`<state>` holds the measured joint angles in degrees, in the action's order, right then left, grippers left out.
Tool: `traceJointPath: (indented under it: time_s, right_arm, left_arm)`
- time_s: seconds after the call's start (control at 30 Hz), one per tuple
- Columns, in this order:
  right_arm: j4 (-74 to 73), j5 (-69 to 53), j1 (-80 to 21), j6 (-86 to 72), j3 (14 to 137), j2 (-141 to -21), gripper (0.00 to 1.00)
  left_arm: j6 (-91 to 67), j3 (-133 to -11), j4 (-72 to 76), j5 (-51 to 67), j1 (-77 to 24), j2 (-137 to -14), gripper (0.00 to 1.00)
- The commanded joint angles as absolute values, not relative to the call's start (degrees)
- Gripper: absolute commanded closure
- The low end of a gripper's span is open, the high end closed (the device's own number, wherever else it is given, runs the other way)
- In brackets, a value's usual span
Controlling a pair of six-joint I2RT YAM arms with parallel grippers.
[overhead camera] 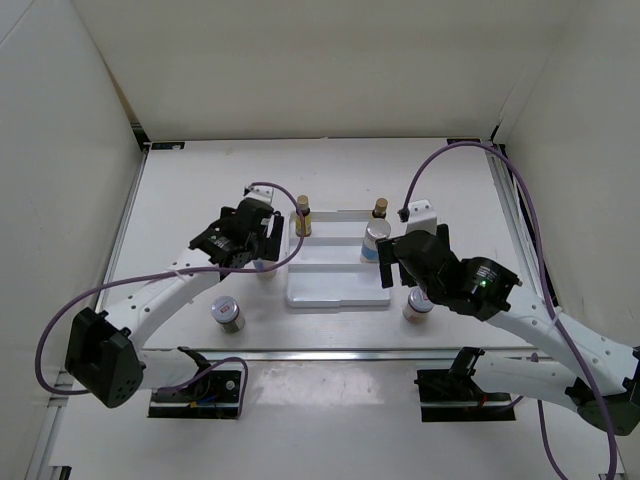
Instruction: Organize the condiment bottles
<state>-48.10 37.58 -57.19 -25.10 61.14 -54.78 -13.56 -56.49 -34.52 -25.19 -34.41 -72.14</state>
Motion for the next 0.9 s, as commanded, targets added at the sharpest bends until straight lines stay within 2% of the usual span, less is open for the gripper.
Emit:
traceJointPath:
  time_s: [0.0,0.37,0.7,0.83,0.87]
  right_arm:
    - [-47.9,39.1,-57.5,-25.9,60.8,-54.0,0.01]
    - [-47.9,39.1,-57.5,-25.9,60.8,-54.0,0.01]
    - [-47.9,39.1,-57.5,-25.4,60.8,-55.0,0.01]
    - [-47.9,39.1,-57.5,-25.4,61.3,-55.0,0.01]
    - [-47.9,39.1,-57.5,-25.4,61.3,-55.0,0.01]
  left_arm:
    - [-14.2,-58.7,-35.2,-25.7,-33.7,-72.1,0.0]
    - [-14.2,-62.1,-35.2,-17.1,-28.3,-77.5,0.0]
    - [-14.2,-63.2,-32.5,-13.4,-27.8,-79.8,0.0]
    - [-14.2,-63.8,-32.5,-12.9,-27.8,-80.9,0.14]
    - [-14.2,-63.8,-32.5,-12.9,-27.8,-80.9,0.2]
